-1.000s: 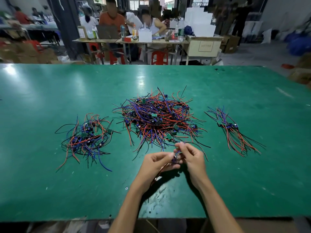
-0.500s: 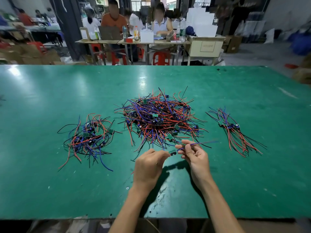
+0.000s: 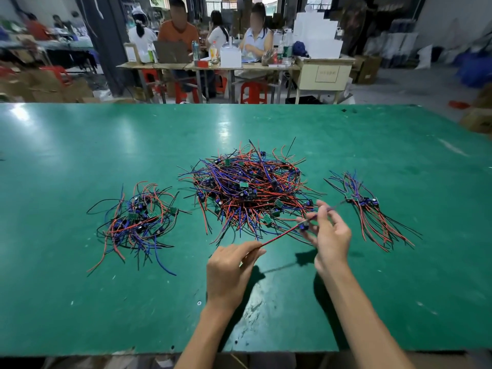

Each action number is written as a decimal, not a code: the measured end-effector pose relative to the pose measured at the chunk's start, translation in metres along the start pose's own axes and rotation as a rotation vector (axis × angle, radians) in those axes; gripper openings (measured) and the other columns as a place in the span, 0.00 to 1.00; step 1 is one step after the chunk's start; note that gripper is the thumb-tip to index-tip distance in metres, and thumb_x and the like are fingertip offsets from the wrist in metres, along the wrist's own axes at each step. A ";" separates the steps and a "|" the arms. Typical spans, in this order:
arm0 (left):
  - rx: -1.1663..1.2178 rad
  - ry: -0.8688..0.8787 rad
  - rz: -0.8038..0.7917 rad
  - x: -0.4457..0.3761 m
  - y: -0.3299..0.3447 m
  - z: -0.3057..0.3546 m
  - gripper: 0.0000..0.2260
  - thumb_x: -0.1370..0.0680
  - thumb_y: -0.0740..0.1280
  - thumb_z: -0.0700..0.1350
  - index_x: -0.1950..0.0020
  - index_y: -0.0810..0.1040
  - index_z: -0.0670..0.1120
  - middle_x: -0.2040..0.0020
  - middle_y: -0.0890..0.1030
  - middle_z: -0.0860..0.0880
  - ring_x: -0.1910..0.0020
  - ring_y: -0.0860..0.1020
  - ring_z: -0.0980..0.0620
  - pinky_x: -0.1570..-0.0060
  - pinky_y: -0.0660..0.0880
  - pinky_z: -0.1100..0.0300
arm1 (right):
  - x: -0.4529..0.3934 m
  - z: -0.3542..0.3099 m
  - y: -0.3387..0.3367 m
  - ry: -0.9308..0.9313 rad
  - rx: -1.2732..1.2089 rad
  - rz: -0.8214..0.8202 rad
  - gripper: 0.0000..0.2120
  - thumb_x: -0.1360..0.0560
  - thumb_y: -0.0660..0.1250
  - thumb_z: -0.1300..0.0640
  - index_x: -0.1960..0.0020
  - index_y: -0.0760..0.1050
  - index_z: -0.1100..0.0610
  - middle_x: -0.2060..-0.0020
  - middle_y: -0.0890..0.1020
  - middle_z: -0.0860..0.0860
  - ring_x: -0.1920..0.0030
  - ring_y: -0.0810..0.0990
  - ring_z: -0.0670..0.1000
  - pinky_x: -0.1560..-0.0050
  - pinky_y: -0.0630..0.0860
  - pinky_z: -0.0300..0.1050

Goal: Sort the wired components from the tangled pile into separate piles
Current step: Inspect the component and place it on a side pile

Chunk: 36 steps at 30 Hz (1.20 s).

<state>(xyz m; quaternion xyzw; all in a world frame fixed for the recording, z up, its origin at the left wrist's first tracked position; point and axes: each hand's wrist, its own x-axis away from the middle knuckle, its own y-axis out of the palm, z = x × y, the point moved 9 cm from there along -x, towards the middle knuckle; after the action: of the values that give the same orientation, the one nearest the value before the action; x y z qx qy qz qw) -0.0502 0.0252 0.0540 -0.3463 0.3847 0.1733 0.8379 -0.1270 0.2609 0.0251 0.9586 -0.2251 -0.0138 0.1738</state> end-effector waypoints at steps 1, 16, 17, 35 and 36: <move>-0.002 -0.020 0.003 0.000 0.000 -0.002 0.05 0.26 0.76 0.48 0.53 0.87 0.49 0.61 0.85 0.57 0.67 0.79 0.57 0.62 0.75 0.57 | -0.016 -0.015 -0.003 -0.043 0.068 0.049 0.08 0.15 0.61 0.55 0.43 0.80 0.52 0.67 0.83 0.45 0.68 0.85 0.48 0.72 0.80 0.42; 0.459 -0.846 0.007 0.019 0.012 -0.080 0.04 0.24 0.75 0.50 0.59 0.86 0.55 0.67 0.85 0.50 0.68 0.83 0.54 0.61 0.82 0.50 | -0.126 -0.017 0.018 -0.317 1.489 -0.322 0.16 0.18 0.64 0.48 0.32 0.78 0.49 0.34 0.78 0.57 0.32 0.74 0.58 0.34 0.73 0.54; 0.458 -0.842 0.000 0.019 0.012 -0.080 0.04 0.24 0.74 0.51 0.59 0.86 0.55 0.67 0.85 0.50 0.68 0.82 0.54 0.62 0.81 0.51 | -0.121 -0.004 0.022 -0.297 1.525 -0.337 0.17 0.17 0.63 0.46 0.31 0.78 0.50 0.35 0.77 0.57 0.32 0.73 0.58 0.34 0.72 0.54; 0.164 -0.390 -0.127 -0.011 0.016 -0.019 0.10 0.22 0.66 0.57 0.45 0.83 0.57 0.50 0.82 0.63 0.50 0.77 0.60 0.50 0.75 0.60 | -0.005 -0.029 0.014 -0.113 0.104 -0.261 0.13 0.29 0.76 0.56 0.46 0.82 0.56 0.59 0.87 0.52 0.64 0.83 0.47 0.59 0.79 0.35; 0.145 -0.304 -0.125 -0.019 0.018 -0.005 0.12 0.21 0.66 0.55 0.39 0.81 0.55 0.44 0.81 0.62 0.43 0.76 0.60 0.42 0.73 0.60 | 0.004 -0.028 0.019 -0.098 0.092 -0.300 0.15 0.30 0.76 0.54 0.45 0.82 0.56 0.58 0.87 0.51 0.64 0.82 0.46 0.59 0.79 0.35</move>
<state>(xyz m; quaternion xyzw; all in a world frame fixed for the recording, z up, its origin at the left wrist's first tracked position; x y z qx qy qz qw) -0.0745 0.0338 0.0581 -0.2781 0.2426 0.1432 0.9183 -0.1285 0.2522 0.0580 0.9866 -0.0881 -0.0762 0.1145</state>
